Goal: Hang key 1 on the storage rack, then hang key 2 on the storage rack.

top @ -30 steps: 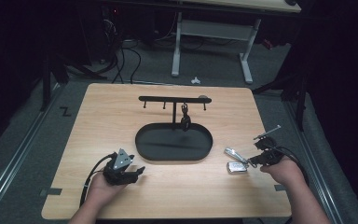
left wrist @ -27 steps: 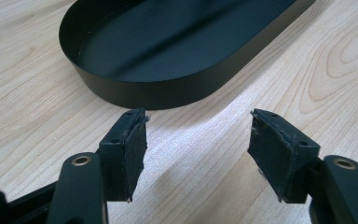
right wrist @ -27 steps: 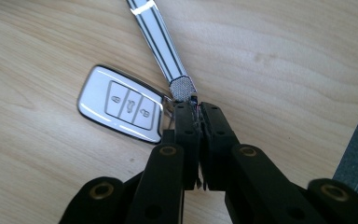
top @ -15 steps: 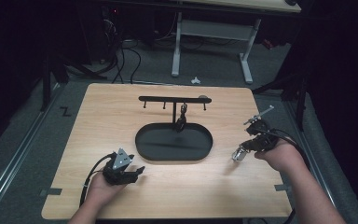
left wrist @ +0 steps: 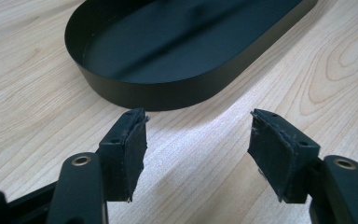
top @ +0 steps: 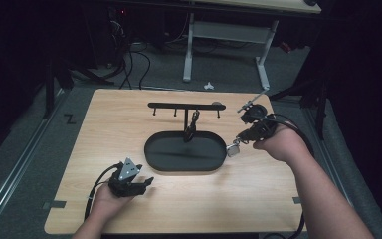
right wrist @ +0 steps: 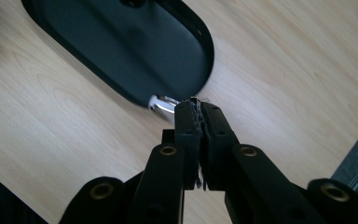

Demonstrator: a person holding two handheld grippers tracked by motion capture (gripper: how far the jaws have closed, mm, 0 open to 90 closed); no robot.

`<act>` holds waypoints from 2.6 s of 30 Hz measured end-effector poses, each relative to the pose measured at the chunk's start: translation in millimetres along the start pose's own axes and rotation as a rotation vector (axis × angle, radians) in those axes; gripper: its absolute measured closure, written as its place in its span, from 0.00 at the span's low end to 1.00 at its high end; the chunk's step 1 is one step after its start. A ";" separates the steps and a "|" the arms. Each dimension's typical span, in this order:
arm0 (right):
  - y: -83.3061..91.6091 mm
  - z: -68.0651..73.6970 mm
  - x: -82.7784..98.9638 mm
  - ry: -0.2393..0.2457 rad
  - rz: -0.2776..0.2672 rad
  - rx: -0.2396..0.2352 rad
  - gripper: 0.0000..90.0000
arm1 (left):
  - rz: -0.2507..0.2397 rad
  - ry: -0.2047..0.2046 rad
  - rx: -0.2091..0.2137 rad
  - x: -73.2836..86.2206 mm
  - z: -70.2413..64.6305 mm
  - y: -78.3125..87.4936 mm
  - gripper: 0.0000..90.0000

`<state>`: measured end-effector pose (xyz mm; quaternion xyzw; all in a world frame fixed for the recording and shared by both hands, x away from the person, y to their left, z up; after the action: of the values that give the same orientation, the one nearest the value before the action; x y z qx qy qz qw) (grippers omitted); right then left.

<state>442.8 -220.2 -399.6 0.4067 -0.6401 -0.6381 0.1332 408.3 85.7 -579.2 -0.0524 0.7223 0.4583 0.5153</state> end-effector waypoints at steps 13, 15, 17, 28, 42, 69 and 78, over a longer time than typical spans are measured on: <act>-12.7 3.3 -65.2 0.054 -0.034 -0.044 0.97 | -0.001 0.023 -0.014 4.8 7.4 4.6 0.41; -18.9 -0.9 -74.3 0.066 -0.027 -0.048 0.97 | -0.002 0.022 -0.017 5.3 8.1 4.8 0.41; -22.4 -4.9 -79.2 0.060 -0.020 -0.047 0.97 | 0.005 0.023 -0.017 6.8 8.8 5.1 0.41; -37.8 -24.7 -96.0 0.026 -0.036 -0.084 0.96 | 0.010 0.019 -0.016 8.0 7.7 3.9 0.41; -33.4 -28.9 -96.4 0.039 -0.061 -0.027 0.87 | 0.013 0.010 -0.008 7.4 5.0 3.1 0.41; -88.9 -0.2 64.8 -0.216 -0.295 0.111 0.47 | 0.022 -0.001 -0.009 6.2 -0.5 -2.1 0.41; -133.1 14.2 128.1 -0.356 -0.453 0.181 0.32 | -0.003 0.028 -0.031 3.2 4.2 -0.8 0.41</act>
<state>398.5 -279.3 -569.4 0.4313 -0.6005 -0.6531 -0.1636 410.2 89.5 -582.4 -0.0677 0.7222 0.4678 0.5049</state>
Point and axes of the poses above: each handheld gripper's, and its own axes: y roughly backward along the jaws, x roughly out of its underside, z roughly to its left, the point moved 10 cm from there along -y, roughly forward along the jaws, and after that the axes turned 7 degrees about y, right-handed, at the moved point
